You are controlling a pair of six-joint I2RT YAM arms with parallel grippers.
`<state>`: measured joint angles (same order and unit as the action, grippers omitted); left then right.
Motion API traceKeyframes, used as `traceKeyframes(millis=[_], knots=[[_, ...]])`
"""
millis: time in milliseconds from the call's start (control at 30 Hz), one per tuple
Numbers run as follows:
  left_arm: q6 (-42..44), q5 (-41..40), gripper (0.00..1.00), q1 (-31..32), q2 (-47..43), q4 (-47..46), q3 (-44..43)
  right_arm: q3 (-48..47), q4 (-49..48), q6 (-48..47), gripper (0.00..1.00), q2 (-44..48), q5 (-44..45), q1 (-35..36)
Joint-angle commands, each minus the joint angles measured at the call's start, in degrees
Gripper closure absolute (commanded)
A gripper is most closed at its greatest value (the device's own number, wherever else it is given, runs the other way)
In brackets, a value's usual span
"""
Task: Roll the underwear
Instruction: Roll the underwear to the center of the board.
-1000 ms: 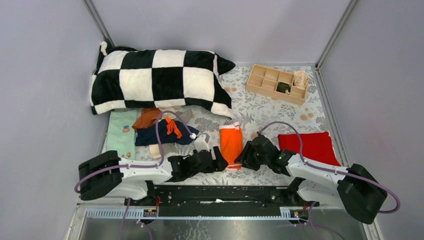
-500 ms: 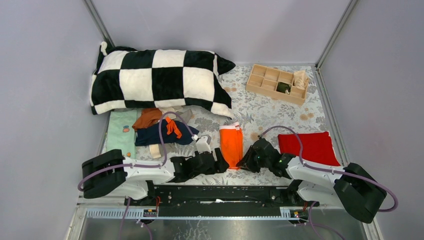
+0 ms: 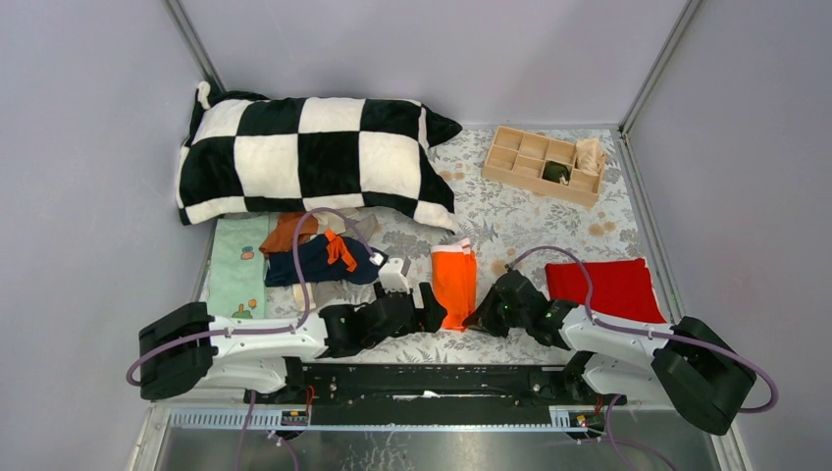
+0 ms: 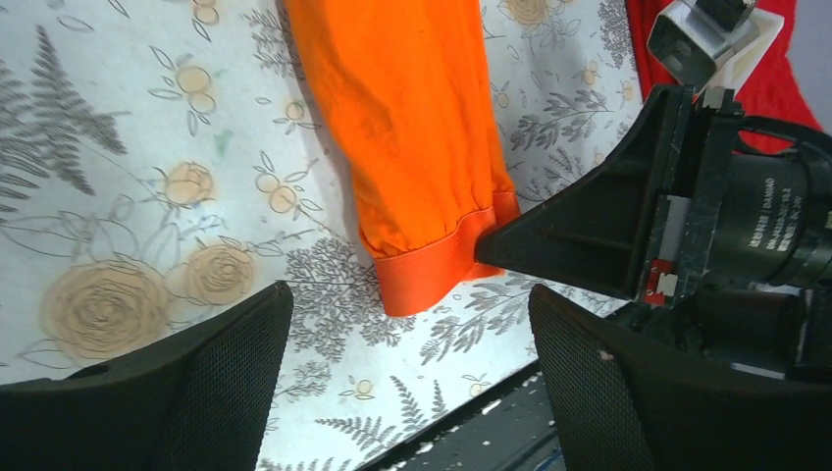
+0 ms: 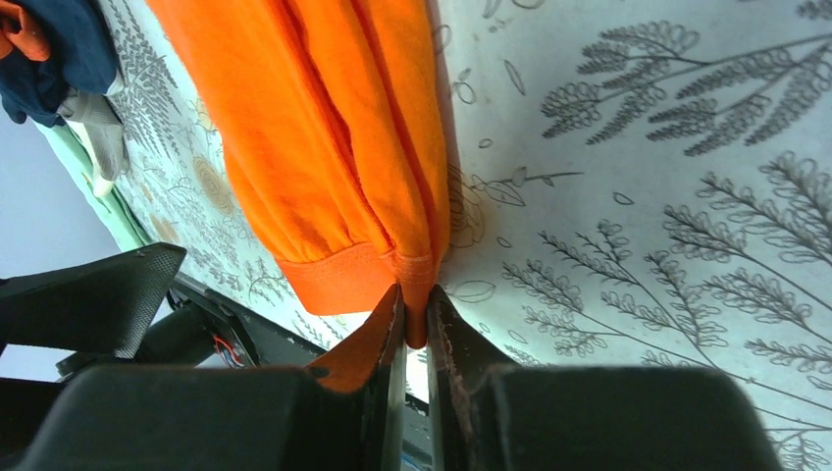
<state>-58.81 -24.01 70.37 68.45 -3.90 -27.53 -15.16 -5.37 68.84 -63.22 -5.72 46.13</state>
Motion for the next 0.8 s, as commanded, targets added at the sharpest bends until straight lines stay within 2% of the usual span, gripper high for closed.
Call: traceKeyframes(millis=[0, 167, 367, 567, 767], knots=[[12.22, -5.35, 0.05, 0.21, -3.67, 1.22, 1.05, -4.70, 3.43, -2.90, 0.96, -1.42, -0.25, 0.28], [16.32, -7.12, 0.03, 0.21, -11.27, 1.08, 4.93, -7.49, 7.57, -4.33, 0.96, -2.30, -0.74, 0.24], [21.26, -8.83, 0.01, 0.30, -16.57, -4.25, 10.57, -7.65, 6.12, -3.32, 0.95, -2.00, -2.41, 0.16], [26.00, -11.06, 0.01, 0.30, -21.83, -4.86, 12.34, -11.79, 11.37, -7.03, 0.76, -3.51, -2.44, 0.13], [25.10, -12.00, 0.01, 0.30, -25.86, -2.47, 13.41, -13.24, 15.68, -9.19, 0.58, -1.11, -0.45, 0.19]])
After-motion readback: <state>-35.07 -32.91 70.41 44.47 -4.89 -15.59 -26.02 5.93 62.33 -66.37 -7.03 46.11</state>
